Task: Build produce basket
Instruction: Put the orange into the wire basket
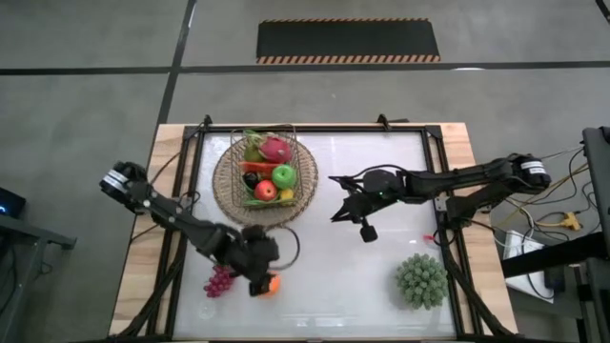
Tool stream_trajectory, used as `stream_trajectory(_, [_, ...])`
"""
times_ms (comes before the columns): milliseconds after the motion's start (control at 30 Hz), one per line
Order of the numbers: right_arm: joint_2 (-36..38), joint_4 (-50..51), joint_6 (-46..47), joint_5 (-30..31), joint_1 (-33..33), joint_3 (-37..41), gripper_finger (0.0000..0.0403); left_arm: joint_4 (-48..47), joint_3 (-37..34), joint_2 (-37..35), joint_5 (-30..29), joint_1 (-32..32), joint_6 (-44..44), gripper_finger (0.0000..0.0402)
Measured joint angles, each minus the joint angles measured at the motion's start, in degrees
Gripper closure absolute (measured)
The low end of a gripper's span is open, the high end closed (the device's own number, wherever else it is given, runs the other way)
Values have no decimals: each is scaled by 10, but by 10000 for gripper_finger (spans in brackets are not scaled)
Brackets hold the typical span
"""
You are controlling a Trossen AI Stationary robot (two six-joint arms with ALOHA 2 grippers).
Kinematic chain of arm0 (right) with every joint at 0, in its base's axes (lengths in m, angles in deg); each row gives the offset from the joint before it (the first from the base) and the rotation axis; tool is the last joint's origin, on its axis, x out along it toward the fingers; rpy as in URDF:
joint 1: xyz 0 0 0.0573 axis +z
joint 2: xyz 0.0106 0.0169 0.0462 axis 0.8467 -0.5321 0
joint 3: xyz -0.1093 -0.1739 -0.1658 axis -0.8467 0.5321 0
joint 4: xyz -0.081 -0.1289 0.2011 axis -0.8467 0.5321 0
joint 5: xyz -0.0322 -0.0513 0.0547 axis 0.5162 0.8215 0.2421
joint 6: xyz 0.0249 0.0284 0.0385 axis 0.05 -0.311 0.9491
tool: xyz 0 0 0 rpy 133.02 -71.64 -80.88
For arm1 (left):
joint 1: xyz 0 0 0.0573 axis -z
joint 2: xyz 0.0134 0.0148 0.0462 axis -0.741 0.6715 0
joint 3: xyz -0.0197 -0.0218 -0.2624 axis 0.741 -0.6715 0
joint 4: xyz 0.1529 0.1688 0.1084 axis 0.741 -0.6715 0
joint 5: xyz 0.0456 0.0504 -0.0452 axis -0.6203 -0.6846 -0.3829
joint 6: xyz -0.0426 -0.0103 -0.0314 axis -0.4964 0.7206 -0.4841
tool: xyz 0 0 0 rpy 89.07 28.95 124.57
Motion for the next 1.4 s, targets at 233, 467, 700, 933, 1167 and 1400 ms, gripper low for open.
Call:
stream_trajectory(233, [-7, -41, 0, 0, 0, 26, 394, -82, 63, 72, 92, 30, -68, 102])
stream_trajectory(467, [-13, -42, -2, 0, 0, 26, 394, -80, 70, 96, 91, 30, -83, 102])
stream_trajectory(700, [-13, -43, -6, 0, 0, 26, 394, -82, 62, 95, 85, 29, -98, 102])
stream_trajectory(933, [-13, -55, -6, 0, 0, 26, 394, -82, 60, 95, 95, 31, -97, 71])
stream_trajectory(1167, [-13, -53, -7, 0, 0, 26, 394, -82, 60, 95, 110, 32, -109, 6])
stream_trajectory(1400, [-13, -56, -11, 0, 0, 26, 394, -81, 58, 102, 124, 40, -113, 17])
